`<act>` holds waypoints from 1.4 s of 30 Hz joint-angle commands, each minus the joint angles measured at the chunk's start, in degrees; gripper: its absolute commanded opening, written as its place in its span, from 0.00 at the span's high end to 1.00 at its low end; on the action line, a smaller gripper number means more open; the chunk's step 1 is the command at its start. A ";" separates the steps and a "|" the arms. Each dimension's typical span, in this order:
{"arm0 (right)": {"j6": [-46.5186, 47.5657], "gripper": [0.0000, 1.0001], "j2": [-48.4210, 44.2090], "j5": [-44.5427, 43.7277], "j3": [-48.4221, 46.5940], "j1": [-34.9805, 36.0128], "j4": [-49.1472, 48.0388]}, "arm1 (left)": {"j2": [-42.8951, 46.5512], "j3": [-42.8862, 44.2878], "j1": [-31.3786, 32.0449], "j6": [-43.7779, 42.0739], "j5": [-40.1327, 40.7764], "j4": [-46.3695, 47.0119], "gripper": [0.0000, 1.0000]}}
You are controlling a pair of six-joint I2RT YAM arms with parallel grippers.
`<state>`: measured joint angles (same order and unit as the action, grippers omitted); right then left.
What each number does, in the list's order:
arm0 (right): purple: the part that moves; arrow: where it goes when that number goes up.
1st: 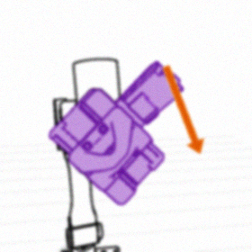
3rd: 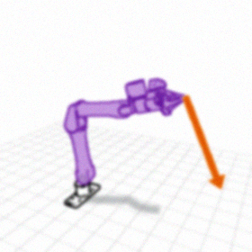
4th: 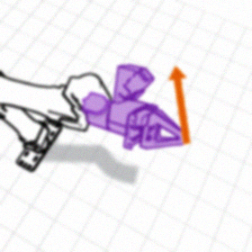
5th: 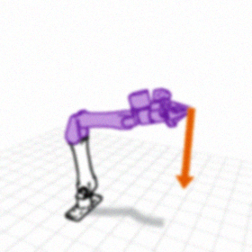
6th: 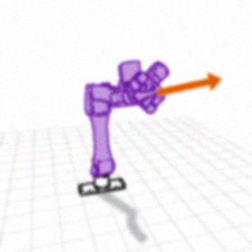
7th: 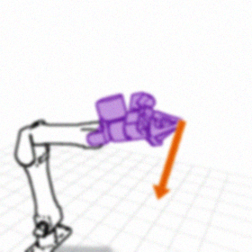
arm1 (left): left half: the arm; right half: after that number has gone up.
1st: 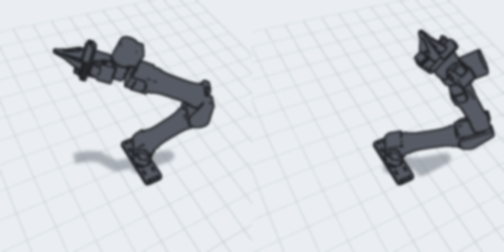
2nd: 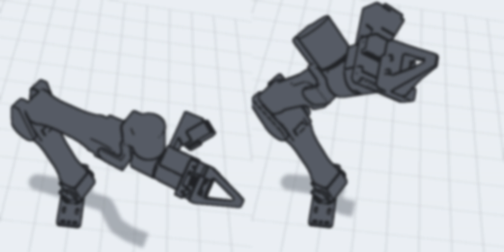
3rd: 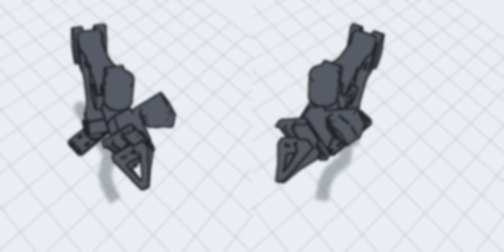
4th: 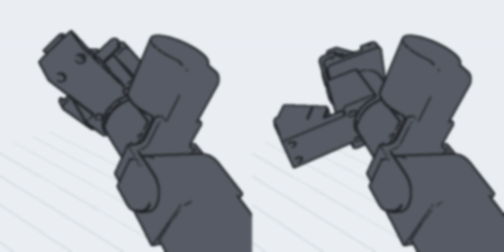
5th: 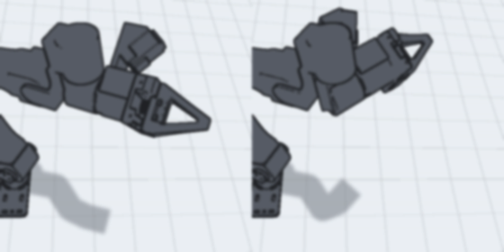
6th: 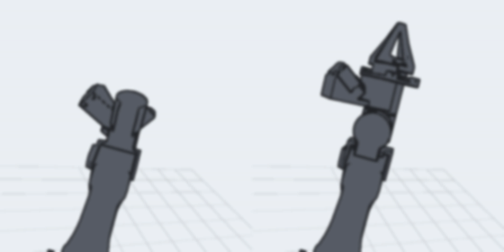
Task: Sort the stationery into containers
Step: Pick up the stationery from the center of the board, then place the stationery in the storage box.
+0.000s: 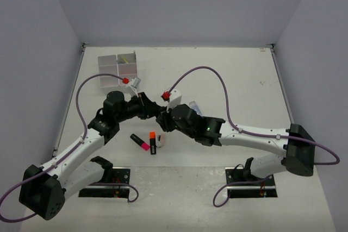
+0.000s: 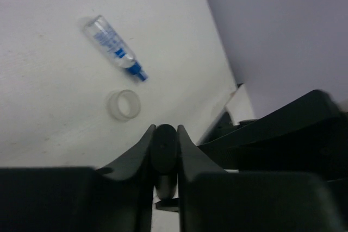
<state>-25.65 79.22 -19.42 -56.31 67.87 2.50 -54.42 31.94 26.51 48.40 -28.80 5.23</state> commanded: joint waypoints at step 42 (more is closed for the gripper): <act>-6.78 0.01 -13.79 -10.25 16.24 -1.51 2.60 | -44.24 28.04 -11.92 -10.04 70.68 10.55 0.68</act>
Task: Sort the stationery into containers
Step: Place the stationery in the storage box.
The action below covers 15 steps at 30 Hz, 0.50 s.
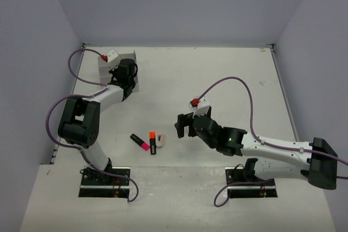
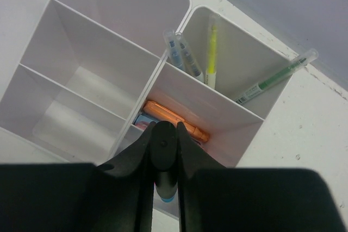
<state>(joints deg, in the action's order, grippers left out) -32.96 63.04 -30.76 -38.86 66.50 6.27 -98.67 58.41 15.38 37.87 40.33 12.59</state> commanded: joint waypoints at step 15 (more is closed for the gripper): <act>-14.29 0.48 17.24 9.31 -15.24 0.61 11.27 | 24.01 2.98 -0.21 7.48 -11.59 -20.84 0.05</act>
<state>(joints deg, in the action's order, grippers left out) -36.74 75.33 -23.65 -47.29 66.35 10.83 -86.26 57.92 15.29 42.02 34.46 5.53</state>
